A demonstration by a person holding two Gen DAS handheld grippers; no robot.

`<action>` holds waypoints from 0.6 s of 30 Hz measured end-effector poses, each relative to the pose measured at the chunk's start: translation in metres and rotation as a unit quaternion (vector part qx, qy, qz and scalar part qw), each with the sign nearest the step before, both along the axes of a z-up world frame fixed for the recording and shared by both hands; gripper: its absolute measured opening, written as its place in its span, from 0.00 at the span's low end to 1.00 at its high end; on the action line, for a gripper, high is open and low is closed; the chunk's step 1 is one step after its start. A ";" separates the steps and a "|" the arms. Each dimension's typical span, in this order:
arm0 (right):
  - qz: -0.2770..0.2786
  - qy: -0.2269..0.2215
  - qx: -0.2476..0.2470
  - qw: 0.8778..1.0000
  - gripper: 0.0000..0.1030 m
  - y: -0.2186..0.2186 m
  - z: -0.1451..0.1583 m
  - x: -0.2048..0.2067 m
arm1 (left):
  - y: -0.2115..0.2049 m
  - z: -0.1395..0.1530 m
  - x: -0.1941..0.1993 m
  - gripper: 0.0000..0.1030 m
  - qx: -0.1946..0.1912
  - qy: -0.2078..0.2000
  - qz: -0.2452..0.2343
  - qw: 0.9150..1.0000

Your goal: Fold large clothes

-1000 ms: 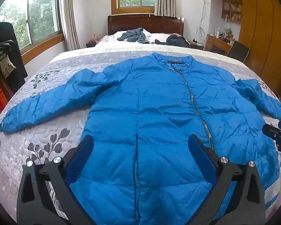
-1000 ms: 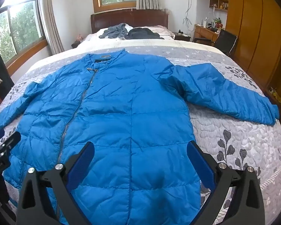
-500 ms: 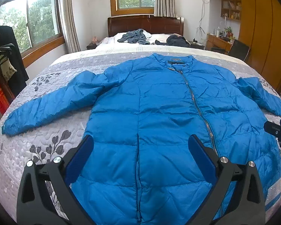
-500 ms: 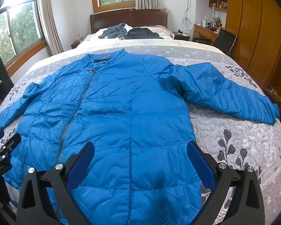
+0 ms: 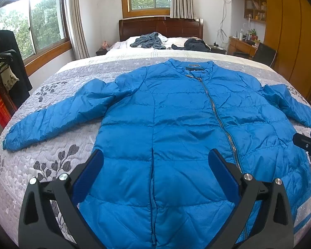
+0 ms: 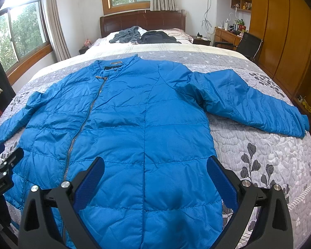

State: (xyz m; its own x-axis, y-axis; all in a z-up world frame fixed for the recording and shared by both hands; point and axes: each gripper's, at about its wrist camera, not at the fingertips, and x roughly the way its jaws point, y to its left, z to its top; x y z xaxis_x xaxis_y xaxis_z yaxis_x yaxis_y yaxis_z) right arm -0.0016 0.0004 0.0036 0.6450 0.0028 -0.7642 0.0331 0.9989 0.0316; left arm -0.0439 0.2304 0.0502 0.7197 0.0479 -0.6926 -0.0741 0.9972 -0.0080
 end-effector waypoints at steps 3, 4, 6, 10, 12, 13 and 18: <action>0.000 -0.001 0.000 1.000 0.96 0.000 0.000 0.000 | 0.000 0.000 -0.001 0.97 0.001 -0.001 -0.001 1.000; 0.000 0.000 0.000 1.000 0.96 0.000 0.000 0.000 | 0.000 0.000 -0.001 0.97 0.001 0.000 -0.001 1.000; 0.000 0.000 0.001 1.000 0.96 0.000 0.000 0.000 | 0.000 0.000 -0.001 0.97 0.002 -0.001 -0.001 1.000; 0.000 0.000 0.001 1.000 0.96 0.000 0.000 0.000 | 0.000 0.000 0.000 0.97 0.002 -0.001 -0.001 1.000; 0.000 -0.001 0.001 1.000 0.96 0.000 0.000 0.000 | -0.001 0.000 0.000 0.97 0.002 -0.001 -0.001 1.000; 0.000 -0.001 0.001 1.000 0.96 0.000 0.000 0.000 | 0.000 0.000 0.000 0.97 0.003 -0.001 -0.001 1.000; 0.000 -0.001 0.002 1.000 0.96 0.000 0.001 0.000 | -0.001 0.000 0.000 0.97 0.004 0.000 -0.001 1.000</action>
State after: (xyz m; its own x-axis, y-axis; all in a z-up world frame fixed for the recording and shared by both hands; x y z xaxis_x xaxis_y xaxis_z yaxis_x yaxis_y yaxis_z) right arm -0.0019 0.0005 0.0041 0.6463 0.0059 -0.7631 0.0329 0.9988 0.0355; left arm -0.0441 0.2298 0.0497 0.7199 0.0514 -0.6922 -0.0715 0.9974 -0.0003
